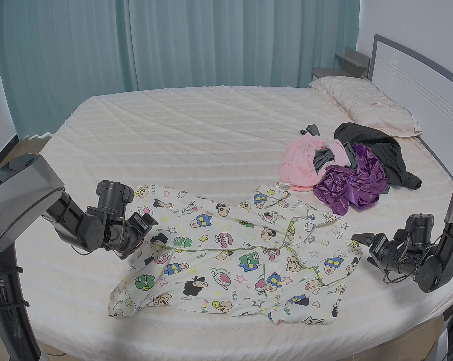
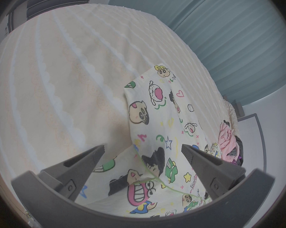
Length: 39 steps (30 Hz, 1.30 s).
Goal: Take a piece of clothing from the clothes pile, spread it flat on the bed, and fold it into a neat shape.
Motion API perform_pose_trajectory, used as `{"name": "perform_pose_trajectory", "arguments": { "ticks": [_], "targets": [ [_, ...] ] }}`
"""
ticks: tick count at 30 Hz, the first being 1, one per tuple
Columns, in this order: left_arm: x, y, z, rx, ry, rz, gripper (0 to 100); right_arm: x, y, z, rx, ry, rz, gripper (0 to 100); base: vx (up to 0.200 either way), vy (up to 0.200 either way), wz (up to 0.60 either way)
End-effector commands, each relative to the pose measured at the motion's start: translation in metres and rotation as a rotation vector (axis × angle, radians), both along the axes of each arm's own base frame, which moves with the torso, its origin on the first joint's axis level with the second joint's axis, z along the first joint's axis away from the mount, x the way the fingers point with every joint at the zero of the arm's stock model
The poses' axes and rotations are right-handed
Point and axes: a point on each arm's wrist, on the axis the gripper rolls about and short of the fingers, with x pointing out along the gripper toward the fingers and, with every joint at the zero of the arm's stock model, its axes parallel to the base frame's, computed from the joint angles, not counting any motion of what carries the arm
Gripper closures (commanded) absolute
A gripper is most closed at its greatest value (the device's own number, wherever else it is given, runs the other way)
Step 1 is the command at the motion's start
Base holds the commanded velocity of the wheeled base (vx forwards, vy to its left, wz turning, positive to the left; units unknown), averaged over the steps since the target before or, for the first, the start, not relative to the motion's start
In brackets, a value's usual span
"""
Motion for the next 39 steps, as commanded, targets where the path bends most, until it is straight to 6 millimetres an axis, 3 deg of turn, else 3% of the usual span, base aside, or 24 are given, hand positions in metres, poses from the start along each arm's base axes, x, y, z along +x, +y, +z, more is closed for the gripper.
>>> {"name": "perform_pose_trajectory", "arguments": {
  "ticks": [1,8,13,14,26,39],
  "targets": [
    [0.014,-0.004,-0.009,-0.001,-0.004,-0.001,0,0.000,0.000,-0.001,0.000,0.002,-0.001,0,0.000,0.000,0.00],
    [0.042,-0.010,-0.023,0.001,-0.027,0.006,0,0.001,0.000,-0.001,0.002,0.002,-0.001,0,0.000,0.000,0.00],
    [0.047,-0.012,-0.023,0.002,-0.029,0.003,0,0.001,0.000,-0.001,0.002,0.002,-0.001,0,0.000,0.000,0.00],
    [0.047,-0.012,-0.023,0.003,-0.025,0.003,100,0.001,0.000,-0.001,0.000,0.002,-0.001,0,0.000,0.000,0.00],
    [0.044,-0.015,-0.009,0.072,-0.048,0.045,100,0.002,0.000,-0.002,0.000,0.005,-0.001,0,0.000,0.000,0.00],
    [0.029,-0.025,0.003,0.324,0.039,-0.168,100,0.000,0.000,-0.003,0.000,0.013,-0.001,0,0.000,0.000,0.00]
  ]
}}
